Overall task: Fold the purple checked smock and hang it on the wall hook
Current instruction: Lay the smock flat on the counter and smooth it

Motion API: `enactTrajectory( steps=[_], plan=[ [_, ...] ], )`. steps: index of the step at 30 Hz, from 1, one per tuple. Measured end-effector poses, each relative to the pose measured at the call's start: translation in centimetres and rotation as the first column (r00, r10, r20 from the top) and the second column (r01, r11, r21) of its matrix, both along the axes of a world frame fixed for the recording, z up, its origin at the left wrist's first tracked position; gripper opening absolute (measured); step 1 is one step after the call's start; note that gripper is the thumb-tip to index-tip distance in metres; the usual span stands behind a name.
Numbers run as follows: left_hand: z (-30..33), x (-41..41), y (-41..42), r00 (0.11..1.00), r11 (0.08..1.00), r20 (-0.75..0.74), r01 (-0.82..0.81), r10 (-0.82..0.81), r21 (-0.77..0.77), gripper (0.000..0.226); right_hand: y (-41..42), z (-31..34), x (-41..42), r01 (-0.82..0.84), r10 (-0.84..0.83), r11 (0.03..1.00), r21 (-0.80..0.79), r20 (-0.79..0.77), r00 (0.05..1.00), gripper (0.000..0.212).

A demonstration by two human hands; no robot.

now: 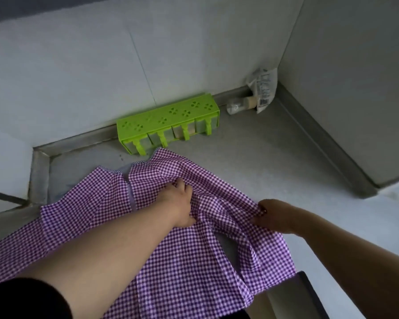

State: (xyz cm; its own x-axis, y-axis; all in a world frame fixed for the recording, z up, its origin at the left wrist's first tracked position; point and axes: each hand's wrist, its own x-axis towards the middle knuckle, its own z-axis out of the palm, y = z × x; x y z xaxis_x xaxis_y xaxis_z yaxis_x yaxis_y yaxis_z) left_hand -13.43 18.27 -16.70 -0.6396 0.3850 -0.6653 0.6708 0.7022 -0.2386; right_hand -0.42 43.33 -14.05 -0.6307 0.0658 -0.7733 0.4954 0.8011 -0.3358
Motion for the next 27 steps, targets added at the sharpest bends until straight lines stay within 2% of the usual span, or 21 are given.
enactTrajectory(
  steps=[3, 6, 7, 10, 12, 15, 17, 21, 23, 27],
  plan=[
    [0.1, -0.2, 0.0, 0.999, 1.000, 0.048, -0.015, 0.015, 0.016, 0.129, 2.6, 0.0, -1.5, 0.130, -0.096, 0.973, 0.188, -0.178, 0.979, 0.030],
    [0.4, -0.3, 0.6, 0.998, 1.000, 0.059, 0.003, -0.004, 0.010, 0.133, 4.9, 1.6, -3.4, 0.354, -0.213, 0.890, 0.286, -0.424, 0.880, 0.020],
    [0.5, -0.3, 0.7, 0.998, 1.000, 0.060, 0.006, -0.007, 0.007, 0.134, 5.2, 2.2, -3.9, 0.395, -0.188, 0.856, 0.333, -0.510, 0.839, 0.020],
    [0.3, -0.2, 0.6, 0.997, 1.000, 0.071, -0.017, 0.018, -0.012, 0.138, 4.0, 2.5, -3.6, 0.393, 0.042, 0.793, 0.465, -0.686, 0.727, 0.033],
    [0.3, -0.3, 0.7, 0.997, 0.999, 0.072, -0.025, 0.027, -0.030, 0.141, 2.2, 1.6, -2.5, 0.323, 0.043, 0.835, 0.446, -0.638, 0.769, 0.034],
    [0.6, -0.5, 1.5, 0.998, 0.999, 0.062, 0.004, -0.001, -0.047, 0.145, 0.2, -0.9, 0.3, 0.261, -0.073, 0.880, 0.398, -0.429, 0.900, 0.051],
    [0.9, -0.6, 2.1, 0.998, 0.997, 0.055, 0.030, -0.026, -0.072, 0.146, -0.1, -2.1, 2.2, 0.253, -0.100, 0.886, 0.389, -0.373, 0.922, 0.067],
    [1.3, -0.7, 2.7, 0.998, 0.993, 0.056, 0.031, -0.025, -0.113, 0.149, 0.3, -3.4, 4.5, 0.160, -0.043, 0.914, 0.374, -0.301, 0.953, 0.096],
    [1.5, -0.8, 2.8, 0.998, 0.993, 0.058, 0.033, -0.026, -0.114, 0.150, 1.0, -3.7, 4.8, 0.149, -0.045, 0.932, 0.329, -0.305, 0.951, 0.094],
    [1.5, -0.6, 3.2, 0.997, 0.988, 0.050, 0.059, -0.053, -0.140, 0.152, 4.7, -3.9, 3.8, 0.175, -0.069, 0.956, 0.237, -0.396, 0.915, 0.060]
  ],
)
